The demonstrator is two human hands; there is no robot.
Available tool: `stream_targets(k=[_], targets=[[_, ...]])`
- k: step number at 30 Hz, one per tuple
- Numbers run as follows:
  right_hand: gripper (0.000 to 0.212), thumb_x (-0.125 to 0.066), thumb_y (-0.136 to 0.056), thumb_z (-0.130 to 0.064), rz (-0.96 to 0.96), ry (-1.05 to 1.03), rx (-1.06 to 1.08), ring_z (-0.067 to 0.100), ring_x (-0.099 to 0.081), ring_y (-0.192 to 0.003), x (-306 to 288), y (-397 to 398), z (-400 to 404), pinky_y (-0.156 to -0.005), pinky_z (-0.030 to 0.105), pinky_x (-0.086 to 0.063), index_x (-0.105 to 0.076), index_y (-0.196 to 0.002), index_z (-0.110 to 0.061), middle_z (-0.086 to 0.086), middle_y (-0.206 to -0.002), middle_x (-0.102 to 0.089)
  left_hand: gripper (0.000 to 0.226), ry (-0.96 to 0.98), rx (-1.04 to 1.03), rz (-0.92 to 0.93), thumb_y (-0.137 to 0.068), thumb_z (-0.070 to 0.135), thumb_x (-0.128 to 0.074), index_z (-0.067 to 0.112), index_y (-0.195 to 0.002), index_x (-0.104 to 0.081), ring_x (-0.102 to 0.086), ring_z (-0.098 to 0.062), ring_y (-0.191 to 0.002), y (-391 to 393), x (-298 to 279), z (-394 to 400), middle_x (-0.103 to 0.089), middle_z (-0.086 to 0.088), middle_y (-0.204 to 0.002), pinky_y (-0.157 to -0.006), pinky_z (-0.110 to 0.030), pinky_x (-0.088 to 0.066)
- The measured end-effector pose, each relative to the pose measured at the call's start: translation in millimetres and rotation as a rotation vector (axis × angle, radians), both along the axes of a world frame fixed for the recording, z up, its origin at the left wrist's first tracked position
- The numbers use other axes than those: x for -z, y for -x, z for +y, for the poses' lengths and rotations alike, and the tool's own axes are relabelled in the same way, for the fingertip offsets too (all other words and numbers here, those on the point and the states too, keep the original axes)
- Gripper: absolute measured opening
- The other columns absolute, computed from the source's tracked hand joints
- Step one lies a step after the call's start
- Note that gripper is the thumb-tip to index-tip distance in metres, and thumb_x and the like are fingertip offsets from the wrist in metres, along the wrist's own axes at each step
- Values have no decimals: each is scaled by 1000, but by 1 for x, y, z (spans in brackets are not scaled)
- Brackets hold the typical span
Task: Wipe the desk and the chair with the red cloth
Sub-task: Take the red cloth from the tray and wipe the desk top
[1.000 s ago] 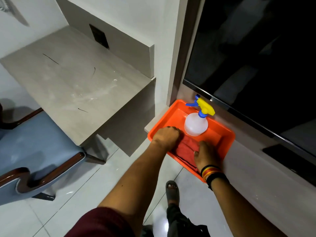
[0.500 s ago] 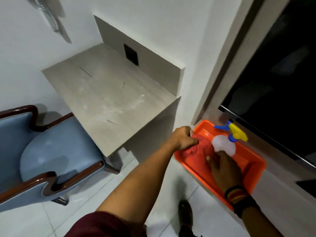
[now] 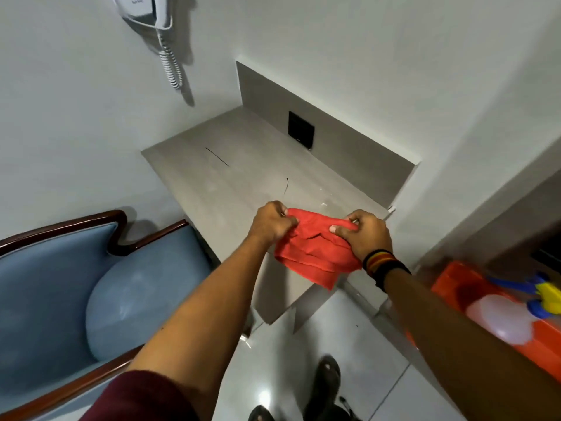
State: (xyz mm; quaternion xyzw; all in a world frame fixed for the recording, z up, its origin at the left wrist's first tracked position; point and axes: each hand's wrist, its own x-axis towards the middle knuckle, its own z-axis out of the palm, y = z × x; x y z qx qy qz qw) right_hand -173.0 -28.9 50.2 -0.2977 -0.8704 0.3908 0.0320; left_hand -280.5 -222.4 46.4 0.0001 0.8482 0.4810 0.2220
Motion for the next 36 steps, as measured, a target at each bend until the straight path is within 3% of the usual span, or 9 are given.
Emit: stream_targets(k=[5, 8, 12, 15, 20, 23, 28, 32, 36], targets=[[32, -87, -72, -43, -154, 93, -45, 33, -70, -95, 42, 63, -1, -87, 39, -58, -75, -88, -19, 7, -97, -76, 21, 330, 73, 61, -87, 34, -77, 22, -81, -60, -69, -30, -91, 27, 43, -13, -69, -4, -92, -78, -33, -54], [31, -77, -85, -30, -124, 48, 66, 38, -65, -116, 63, 87, 4, -101, 43, -53, -73, -110, -12, 15, -121, -72, 15, 492, 141, 212, -96, 36, -63, 21, -97, -67, -69, -37, -102, 40, 57, -20, -73, -11, -109, -79, -36, -52], [83, -50, -98, -50, -180, 50, 314, 46, -16, -156, 88, 100, -59, -128, 56, -12, -26, -158, 2, 31, -166, -18, 37, 596, 238, 542, -106, 27, -47, 10, -134, -64, -61, -40, -121, 73, 72, -49, -66, -17, -135, -100, -45, -51], [100, -30, -100, -65, -348, 111, 370, 45, 15, -157, 96, 115, -115, -127, 61, 6, 4, -160, 7, 31, -168, 14, 56, 665, 189, 599, -106, 31, -34, 2, -151, -51, -48, -41, -144, 90, 90, -80, -51, -22, -156, -120, -51, -39], [88, -20, -102, -60, -214, -110, 469, 41, -3, -160, 126, 137, -93, -129, 59, -1, -11, -161, 4, 26, -171, -6, 64, 655, 21, 479, -109, 36, -20, 7, -166, -24, -17, -31, -163, 102, 126, -117, -22, -15, -174, -134, -49, -13], [90, -22, -102, -63, -296, -211, 492, 43, -8, -159, 135, 155, -96, -129, 61, -5, -11, -161, 5, 27, -170, -9, 63, 606, 3, 492, -110, 34, -20, 8, -167, -19, -10, -26, -165, 103, 139, -120, -16, -12, -176, -135, -49, -9], [85, -32, -100, -54, -228, -450, 86, 44, -16, -157, 144, 246, -97, -128, 59, -12, -19, -159, 6, 29, -168, -18, 63, 589, 27, 490, -110, 32, -23, 8, -168, -15, -3, -24, -165, 114, 147, -120, -8, -10, -177, -135, -50, -7], [80, -31, -101, -47, -207, -509, -178, 38, -9, -160, 139, 327, -84, -129, 56, -9, -16, -161, 3, 23, -171, -11, 60, 528, 147, 630, -109, 21, -36, 0, -164, -25, -13, -32, -164, 130, 142, -98, -19, -18, -174, -133, -53, -15], [73, -29, -102, -38, -144, -583, -353, 30, -6, -162, 139, 294, -89, -131, 52, -10, -12, -163, -3, 16, -173, -8, 56, 531, 159, 734, -106, 12, -47, -6, -158, -35, -25, -37, -160, 131, 149, -98, -31, -24, -168, -128, -58, -27]])
